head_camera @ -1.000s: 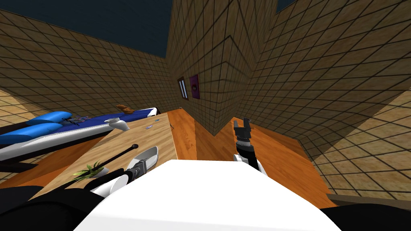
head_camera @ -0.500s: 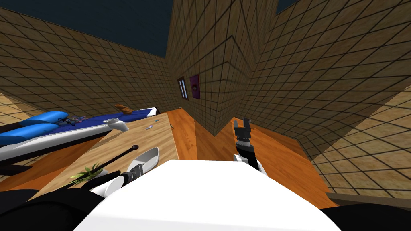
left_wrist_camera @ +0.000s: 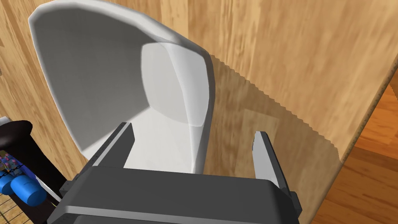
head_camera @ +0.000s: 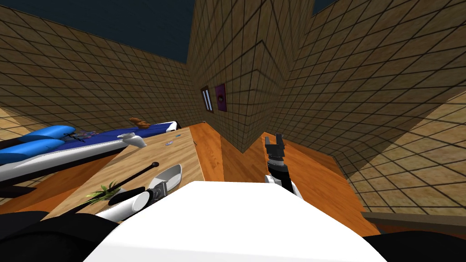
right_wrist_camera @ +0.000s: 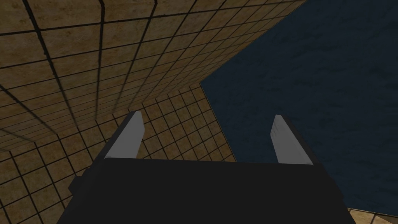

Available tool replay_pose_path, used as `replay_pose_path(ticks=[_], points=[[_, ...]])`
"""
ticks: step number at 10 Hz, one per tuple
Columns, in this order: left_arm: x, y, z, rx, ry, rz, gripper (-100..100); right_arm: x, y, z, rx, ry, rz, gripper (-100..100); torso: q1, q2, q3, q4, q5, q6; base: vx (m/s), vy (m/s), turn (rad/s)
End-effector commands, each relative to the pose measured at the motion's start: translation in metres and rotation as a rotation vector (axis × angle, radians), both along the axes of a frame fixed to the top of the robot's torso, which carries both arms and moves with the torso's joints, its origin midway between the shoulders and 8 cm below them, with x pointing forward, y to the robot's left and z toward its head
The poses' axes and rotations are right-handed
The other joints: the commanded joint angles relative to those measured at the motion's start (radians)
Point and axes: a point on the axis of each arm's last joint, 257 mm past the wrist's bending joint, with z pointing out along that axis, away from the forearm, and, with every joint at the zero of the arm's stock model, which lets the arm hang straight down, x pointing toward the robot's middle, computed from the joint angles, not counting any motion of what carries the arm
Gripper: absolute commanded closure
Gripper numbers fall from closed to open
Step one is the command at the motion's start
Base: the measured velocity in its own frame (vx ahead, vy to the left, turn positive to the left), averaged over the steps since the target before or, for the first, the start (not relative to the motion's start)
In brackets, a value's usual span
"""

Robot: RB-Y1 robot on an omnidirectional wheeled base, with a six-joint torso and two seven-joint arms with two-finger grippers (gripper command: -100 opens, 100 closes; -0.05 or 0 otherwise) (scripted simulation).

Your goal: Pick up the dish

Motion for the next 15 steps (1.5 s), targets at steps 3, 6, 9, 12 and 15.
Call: replay_pose_path(ticks=[3, 6, 9, 12, 15], points=[[0.024, 0.008, -0.009, 0.004, -0.006, -0.008, -100, 0.000, 0.000, 0.000, 0.000, 0.000, 0.000, 0, 0.001, 0.000, 0.000, 0.000, 0.000, 0.000, -0.074, -0.004, -0.019], [0.026, 0.012, -0.025, -0.025, 0.005, 0.029, -100, 0.000, 0.000, 0.000, 0.000, 0.000, 0.000, 0, 0.001, -0.003, -0.002, -0.001, 0.000, 0.000, -0.022, -0.002, 0.001], [0.063, 0.018, -0.028, -0.017, -0.015, 0.013, -100, 0.000, 0.000, 0.000, 0.000, 0.000, 0.000, 0, 0.000, 0.001, 0.001, 0.000, 0.000, 0.000, -0.097, -0.012, -0.019], [0.083, 0.026, -0.034, -0.007, -0.008, 0.007, -100, 0.000, 0.000, 0.000, 0.000, 0.000, 0.000, 0, -0.001, 0.000, 0.000, 0.000, 0.000, 0.000, -0.080, -0.015, -0.019], [0.087, 0.027, -0.046, -0.035, 0.003, 0.036, -100, 0.000, 0.000, 0.000, 0.000, 0.000, 0.000, 0, 0.003, -0.004, -0.003, -0.001, 0.002, 0.000, -0.023, 0.002, 0.001]])
